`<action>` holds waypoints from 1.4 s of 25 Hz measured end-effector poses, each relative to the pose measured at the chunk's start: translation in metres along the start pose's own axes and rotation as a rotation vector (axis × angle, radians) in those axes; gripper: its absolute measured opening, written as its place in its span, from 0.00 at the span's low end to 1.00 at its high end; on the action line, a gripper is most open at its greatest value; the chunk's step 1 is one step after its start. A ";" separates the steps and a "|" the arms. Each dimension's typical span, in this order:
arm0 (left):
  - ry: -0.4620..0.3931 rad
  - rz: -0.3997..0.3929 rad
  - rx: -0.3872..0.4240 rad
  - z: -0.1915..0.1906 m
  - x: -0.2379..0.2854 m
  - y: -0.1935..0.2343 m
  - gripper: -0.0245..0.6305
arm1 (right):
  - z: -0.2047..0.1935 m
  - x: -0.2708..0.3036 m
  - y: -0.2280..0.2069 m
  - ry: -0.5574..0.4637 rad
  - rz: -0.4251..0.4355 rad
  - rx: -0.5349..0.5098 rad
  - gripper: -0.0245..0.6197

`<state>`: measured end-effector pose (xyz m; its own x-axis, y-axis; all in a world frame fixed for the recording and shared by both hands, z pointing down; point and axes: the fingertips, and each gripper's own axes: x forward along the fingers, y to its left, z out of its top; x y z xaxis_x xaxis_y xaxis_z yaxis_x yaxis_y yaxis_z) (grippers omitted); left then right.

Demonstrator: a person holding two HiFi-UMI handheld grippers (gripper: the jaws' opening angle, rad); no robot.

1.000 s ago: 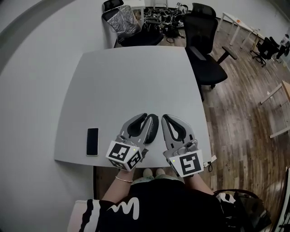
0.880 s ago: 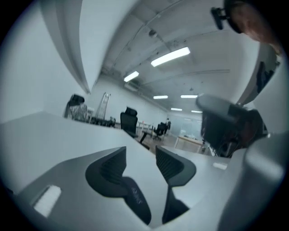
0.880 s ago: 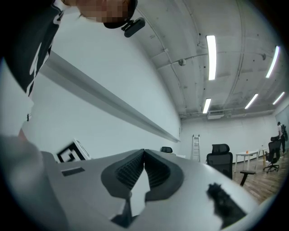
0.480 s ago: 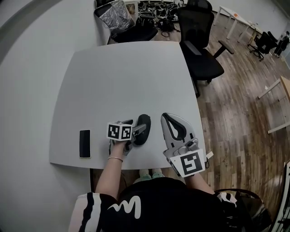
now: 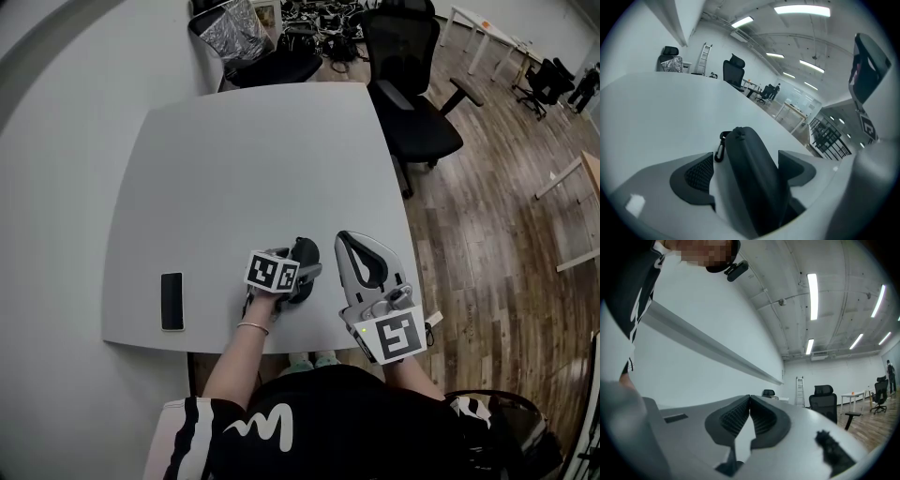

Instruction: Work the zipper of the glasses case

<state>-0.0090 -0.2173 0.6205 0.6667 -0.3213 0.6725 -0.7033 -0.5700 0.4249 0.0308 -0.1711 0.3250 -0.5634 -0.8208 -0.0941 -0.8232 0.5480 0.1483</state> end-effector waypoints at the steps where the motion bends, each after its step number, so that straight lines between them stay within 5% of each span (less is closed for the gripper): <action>1: 0.024 0.002 0.020 -0.001 0.004 -0.003 0.68 | -0.001 0.000 -0.001 -0.002 -0.001 0.003 0.05; 14: 0.037 -0.114 -0.142 -0.004 0.016 -0.017 0.52 | 0.004 0.000 -0.016 -0.021 -0.012 0.037 0.05; 19: -0.056 -0.170 -0.152 -0.001 0.000 -0.016 0.48 | 0.001 -0.003 -0.014 -0.022 -0.006 0.050 0.05; 22: -0.200 -0.261 -0.131 0.024 -0.032 -0.029 0.47 | 0.000 -0.002 -0.018 -0.019 -0.009 0.039 0.05; 27: -0.540 -0.676 -0.027 0.107 -0.143 -0.105 0.47 | -0.002 0.001 -0.021 -0.006 0.004 -0.080 0.05; 35: -0.526 -0.796 0.370 0.136 -0.232 -0.184 0.47 | 0.017 0.008 0.009 -0.048 0.082 -0.291 0.05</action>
<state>-0.0007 -0.1411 0.3043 0.9936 0.0122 -0.1122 0.0519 -0.9323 0.3581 0.0176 -0.1706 0.3084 -0.6354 -0.7635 -0.1156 -0.7241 0.5370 0.4328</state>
